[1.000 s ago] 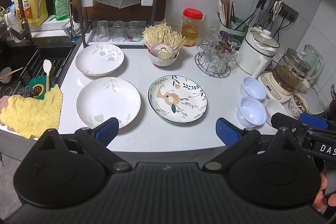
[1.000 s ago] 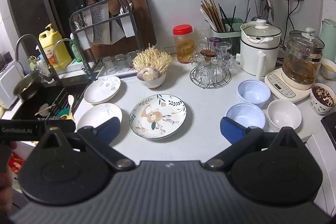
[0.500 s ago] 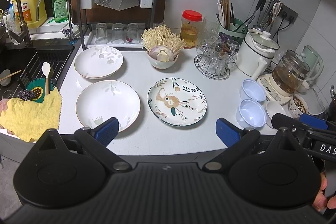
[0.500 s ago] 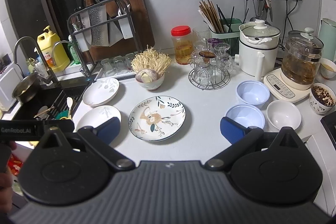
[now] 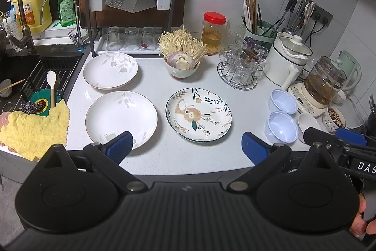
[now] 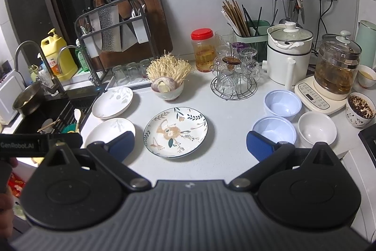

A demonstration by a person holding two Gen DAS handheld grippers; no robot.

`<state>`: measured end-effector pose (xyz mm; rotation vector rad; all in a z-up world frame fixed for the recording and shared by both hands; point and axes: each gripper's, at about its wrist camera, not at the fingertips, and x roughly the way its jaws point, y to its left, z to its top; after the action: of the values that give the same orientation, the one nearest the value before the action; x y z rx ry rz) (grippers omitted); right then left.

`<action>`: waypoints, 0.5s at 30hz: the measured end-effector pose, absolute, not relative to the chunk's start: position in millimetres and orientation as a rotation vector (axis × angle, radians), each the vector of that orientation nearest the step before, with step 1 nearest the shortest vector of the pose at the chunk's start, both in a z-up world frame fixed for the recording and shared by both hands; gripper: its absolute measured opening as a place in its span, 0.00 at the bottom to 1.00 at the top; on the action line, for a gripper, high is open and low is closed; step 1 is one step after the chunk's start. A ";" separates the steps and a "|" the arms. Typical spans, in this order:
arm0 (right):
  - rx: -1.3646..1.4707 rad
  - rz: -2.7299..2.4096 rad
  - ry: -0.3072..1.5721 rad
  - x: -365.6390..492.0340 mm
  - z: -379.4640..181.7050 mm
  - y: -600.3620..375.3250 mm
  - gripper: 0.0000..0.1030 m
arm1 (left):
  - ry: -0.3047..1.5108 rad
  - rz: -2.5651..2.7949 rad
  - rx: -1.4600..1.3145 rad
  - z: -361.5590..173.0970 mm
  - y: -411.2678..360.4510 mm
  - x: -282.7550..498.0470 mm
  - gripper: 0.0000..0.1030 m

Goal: Organize plates and bowls

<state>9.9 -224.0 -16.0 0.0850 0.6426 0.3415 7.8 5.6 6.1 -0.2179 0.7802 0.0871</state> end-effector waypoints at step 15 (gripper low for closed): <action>0.078 0.346 0.646 7.4 -15.5 -221.1 1.00 | 0.777 0.087 -0.218 4.6 7.9 6.2 0.98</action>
<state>7.4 -221.1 -15.5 0.0784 0.6459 0.3465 6.2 7.9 4.6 -0.2178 0.7767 0.0869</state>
